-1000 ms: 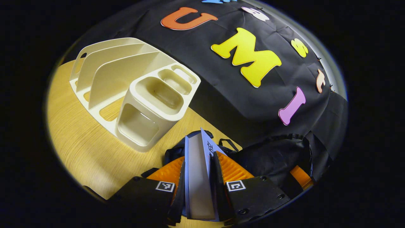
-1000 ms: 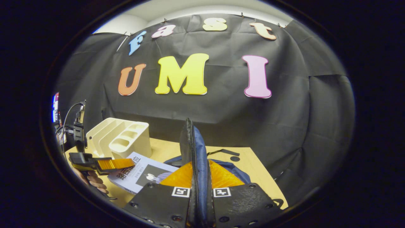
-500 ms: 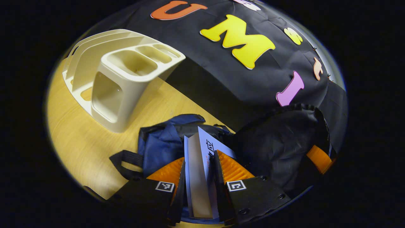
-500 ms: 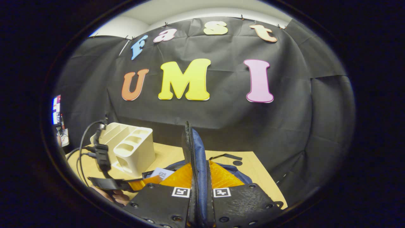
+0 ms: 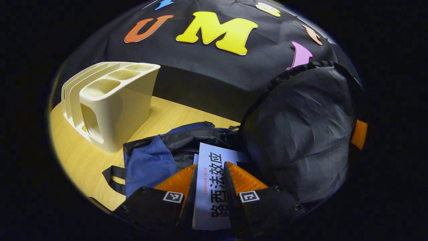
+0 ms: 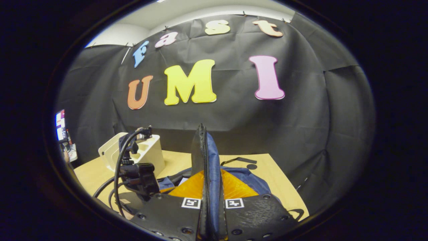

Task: Open the schoolbag, grab two books from the bookshelf and put them into the schoolbag.

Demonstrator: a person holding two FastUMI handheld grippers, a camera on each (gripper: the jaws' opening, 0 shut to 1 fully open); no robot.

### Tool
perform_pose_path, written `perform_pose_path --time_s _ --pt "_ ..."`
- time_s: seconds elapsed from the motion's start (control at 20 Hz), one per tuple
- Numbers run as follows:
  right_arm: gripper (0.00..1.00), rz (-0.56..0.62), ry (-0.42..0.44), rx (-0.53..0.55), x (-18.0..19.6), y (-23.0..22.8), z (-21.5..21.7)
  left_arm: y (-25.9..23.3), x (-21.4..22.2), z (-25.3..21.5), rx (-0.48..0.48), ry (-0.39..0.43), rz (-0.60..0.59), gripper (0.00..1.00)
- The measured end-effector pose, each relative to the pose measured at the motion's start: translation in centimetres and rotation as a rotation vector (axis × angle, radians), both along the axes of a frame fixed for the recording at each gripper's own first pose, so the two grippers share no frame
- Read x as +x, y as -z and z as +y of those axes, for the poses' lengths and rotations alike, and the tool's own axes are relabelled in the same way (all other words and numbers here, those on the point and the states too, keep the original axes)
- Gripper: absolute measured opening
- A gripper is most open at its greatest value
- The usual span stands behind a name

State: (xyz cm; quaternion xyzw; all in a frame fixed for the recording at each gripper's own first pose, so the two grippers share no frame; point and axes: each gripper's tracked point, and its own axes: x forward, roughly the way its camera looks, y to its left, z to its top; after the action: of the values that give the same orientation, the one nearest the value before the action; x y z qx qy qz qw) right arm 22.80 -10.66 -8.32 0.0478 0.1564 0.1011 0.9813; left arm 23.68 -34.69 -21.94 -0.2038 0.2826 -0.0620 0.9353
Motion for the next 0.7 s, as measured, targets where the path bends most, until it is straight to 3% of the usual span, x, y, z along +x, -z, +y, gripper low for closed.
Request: perform_pose_path --time_s 0.1,0.15,0.2,0.25,0.35,0.4,0.45,0.7 --pt "0.15 0.005 0.004 0.009 -0.1 0.2 -0.3 0.1 0.3 -0.2 -0.057 -0.015 0.017 0.47" --pt "0.12 0.01 0.006 0.016 -0.1 0.4 -0.4 -0.2 0.3 -0.1 -0.053 -0.015 0.02 0.47" --pt "0.12 0.013 0.009 0.019 -0.1 0.5 -0.5 -0.3 0.4 -0.2 -0.039 -0.006 0.016 0.54" --pt "0.15 0.016 0.013 0.019 -0.2 0.6 -0.5 -0.5 0.3 -0.2 -0.024 0.012 0.014 0.54" --pt "0.12 0.026 0.022 0.016 -0.7 0.8 -0.5 -0.5 -0.2 -0.2 -0.07 0.043 0.027 0.39" --pt "0.17 0.027 0.038 -0.002 -0.7 0.9 -0.9 -0.5 -0.6 0.0 -0.106 0.048 0.046 0.49" --pt "0.2 0.026 0.051 -0.017 -0.9 1.1 -1.0 -0.7 -1.0 0.4 -0.133 0.053 0.052 0.52" --pt "0.25 0.074 0.12 -0.076 -1.6 3.5 -1.6 -1.1 -3.4 4.2 -0.108 0.055 0.052 0.55"
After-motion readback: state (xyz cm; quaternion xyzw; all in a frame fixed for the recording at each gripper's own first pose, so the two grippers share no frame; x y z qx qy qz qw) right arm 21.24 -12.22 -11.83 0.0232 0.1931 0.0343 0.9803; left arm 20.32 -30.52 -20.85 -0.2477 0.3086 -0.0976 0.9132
